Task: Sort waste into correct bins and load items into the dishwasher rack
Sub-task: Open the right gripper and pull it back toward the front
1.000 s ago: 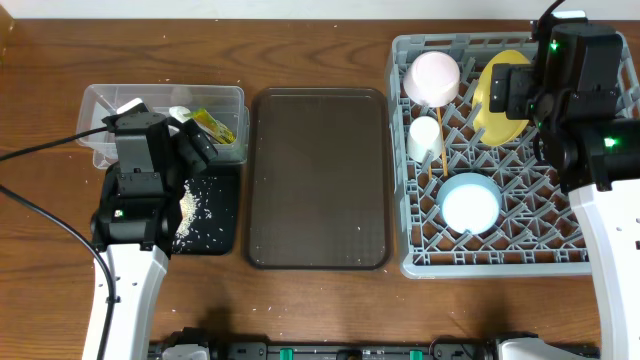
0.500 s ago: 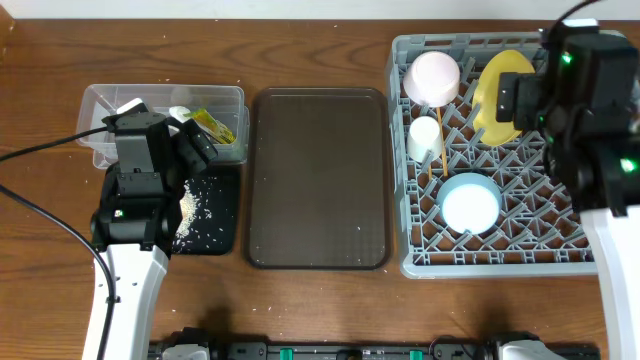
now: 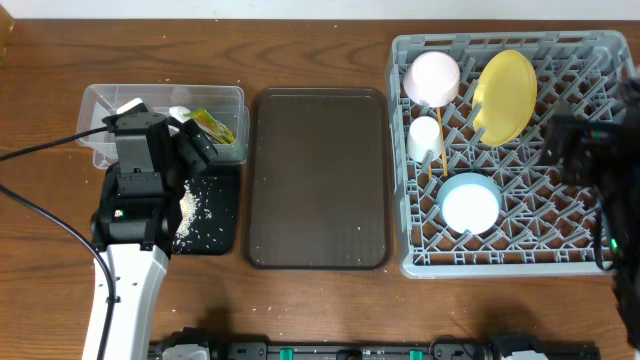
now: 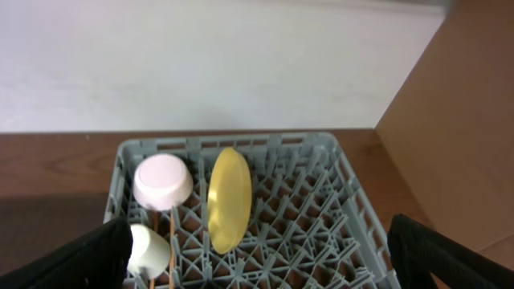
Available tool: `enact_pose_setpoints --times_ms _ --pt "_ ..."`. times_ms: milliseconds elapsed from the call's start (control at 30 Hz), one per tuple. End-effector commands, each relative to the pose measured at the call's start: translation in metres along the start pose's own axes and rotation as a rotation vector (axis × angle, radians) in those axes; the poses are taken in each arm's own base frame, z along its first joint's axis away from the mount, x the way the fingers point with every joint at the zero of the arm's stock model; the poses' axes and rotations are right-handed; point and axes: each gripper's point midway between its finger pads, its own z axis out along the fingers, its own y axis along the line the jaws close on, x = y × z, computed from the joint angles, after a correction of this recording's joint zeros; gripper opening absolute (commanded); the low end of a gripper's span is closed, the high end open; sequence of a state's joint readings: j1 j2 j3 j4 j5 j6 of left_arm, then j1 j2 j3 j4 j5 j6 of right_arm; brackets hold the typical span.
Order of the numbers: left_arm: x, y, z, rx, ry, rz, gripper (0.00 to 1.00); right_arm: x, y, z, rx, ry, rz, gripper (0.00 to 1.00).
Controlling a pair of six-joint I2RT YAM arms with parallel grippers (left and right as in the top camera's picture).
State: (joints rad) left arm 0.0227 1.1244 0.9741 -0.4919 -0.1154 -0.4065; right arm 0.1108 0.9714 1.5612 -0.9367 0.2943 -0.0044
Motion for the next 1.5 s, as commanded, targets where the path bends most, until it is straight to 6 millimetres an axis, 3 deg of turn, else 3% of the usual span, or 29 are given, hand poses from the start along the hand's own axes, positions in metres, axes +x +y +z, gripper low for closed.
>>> enact_pose_setpoints --times_ms 0,100,300,533,667,800,1033,1467 --pt "-0.006 0.0 -0.002 -0.005 -0.016 0.009 0.94 -0.008 -0.011 -0.026 0.022 -0.066 0.022 0.99" --pt "-0.006 0.0 -0.002 -0.005 -0.016 0.009 0.94 -0.012 -0.034 -0.048 0.117 -0.116 0.045 0.99" --pt "-0.006 0.0 -0.002 -0.005 -0.016 0.009 0.94 0.001 -0.043 -0.076 0.119 -0.137 0.053 0.99" --pt "-0.006 0.0 -0.002 -0.005 -0.016 0.009 0.95 0.011 -0.026 -0.078 0.016 -0.325 0.112 0.99" --pt "-0.006 0.0 -0.002 -0.005 -0.016 0.009 0.94 0.041 -0.008 -0.063 -0.066 -0.407 0.119 0.99" --pt "-0.006 0.0 -0.002 -0.005 -0.016 0.009 0.94 0.085 0.016 -0.04 -0.169 -0.45 0.128 0.99" --pt "-0.006 0.0 -0.002 -0.005 -0.016 0.009 0.94 0.152 0.025 0.002 -0.199 -0.463 0.312 0.99" --pt "-0.006 0.0 -0.002 -0.005 -0.016 0.009 0.94 0.211 0.04 0.04 -0.219 -0.479 0.31 0.99"
